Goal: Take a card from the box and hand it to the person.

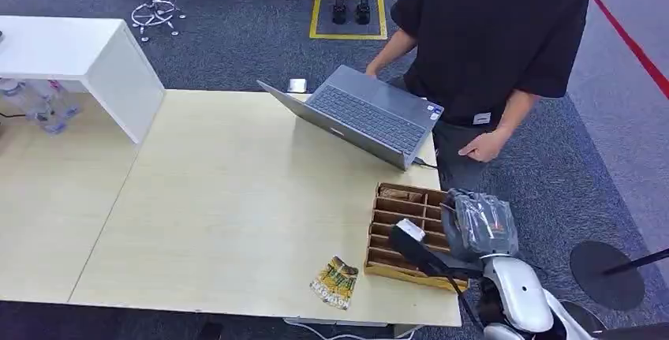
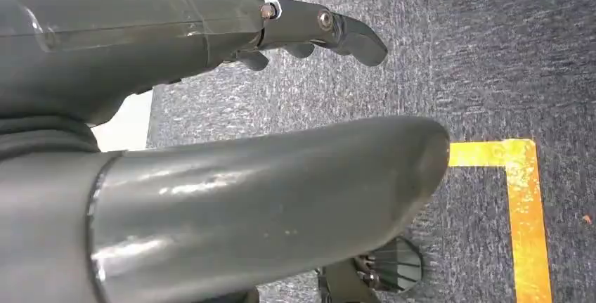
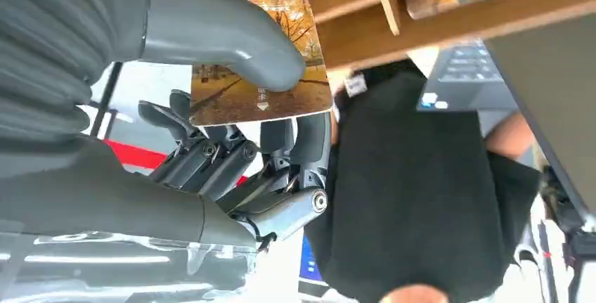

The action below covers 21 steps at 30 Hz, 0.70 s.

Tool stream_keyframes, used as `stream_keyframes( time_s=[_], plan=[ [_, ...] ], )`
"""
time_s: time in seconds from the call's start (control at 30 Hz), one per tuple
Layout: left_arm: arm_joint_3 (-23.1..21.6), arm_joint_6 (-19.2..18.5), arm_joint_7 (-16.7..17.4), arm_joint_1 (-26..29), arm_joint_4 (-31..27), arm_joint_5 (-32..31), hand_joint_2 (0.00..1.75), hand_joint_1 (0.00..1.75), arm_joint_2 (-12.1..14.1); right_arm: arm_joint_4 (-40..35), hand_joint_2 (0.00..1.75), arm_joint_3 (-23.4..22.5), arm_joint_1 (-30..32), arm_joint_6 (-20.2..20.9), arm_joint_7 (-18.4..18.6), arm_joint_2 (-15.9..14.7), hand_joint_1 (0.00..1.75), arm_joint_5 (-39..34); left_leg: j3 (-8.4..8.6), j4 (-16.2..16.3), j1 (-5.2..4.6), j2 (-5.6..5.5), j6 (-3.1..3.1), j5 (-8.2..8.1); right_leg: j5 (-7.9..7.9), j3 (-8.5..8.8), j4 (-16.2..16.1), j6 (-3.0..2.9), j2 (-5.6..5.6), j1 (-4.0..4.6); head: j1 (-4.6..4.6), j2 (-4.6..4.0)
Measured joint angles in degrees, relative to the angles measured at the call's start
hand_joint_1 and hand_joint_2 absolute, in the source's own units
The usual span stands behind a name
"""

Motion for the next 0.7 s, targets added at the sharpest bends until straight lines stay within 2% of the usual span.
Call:
stream_keyframes(
  time_s=[0.23,0.47,0.57,0.7],
  plan=[
    [0.0,0.1,0.0,0.0,0.0,0.0,0.00,0.00,0.0,-4.5,1.75,-1.6,-1.8,1.0,-0.4,-0.9,1.71,-2.4,-0.01,0.0,0.00,0.00,0.00,0.00,0.00,-0.02,0.0,0.00,0.00,0.00,0.00,0.00],
    [0.0,-0.3,-0.2,0.0,0.0,-0.1,0.00,0.00,0.0,-7.2,1.75,-4.5,-3.2,-2.8,-2.4,-0.9,1.73,1.4,-0.01,0.0,0.00,-0.01,0.00,0.00,0.00,-0.01,0.0,0.00,0.00,0.00,0.00,0.00],
    [0.0,-0.4,-0.2,0.0,0.0,-0.1,0.00,0.00,0.0,-7.3,1.75,-5.5,-3.3,-3.2,-2.9,-0.9,1.66,1.9,-0.01,0.0,0.00,0.00,0.00,0.00,0.00,-0.01,0.0,0.00,0.00,0.00,-0.02,0.00],
    [-0.1,-0.9,-0.3,0.0,0.0,-0.3,0.00,0.00,0.0,-7.2,1.75,-7.1,-3.3,-5.7,-3.7,-0.9,1.71,5.1,-0.01,0.0,0.00,-0.01,0.00,0.00,0.00,-0.02,0.0,0.00,-0.01,0.00,-0.02,0.00]
  ],
)
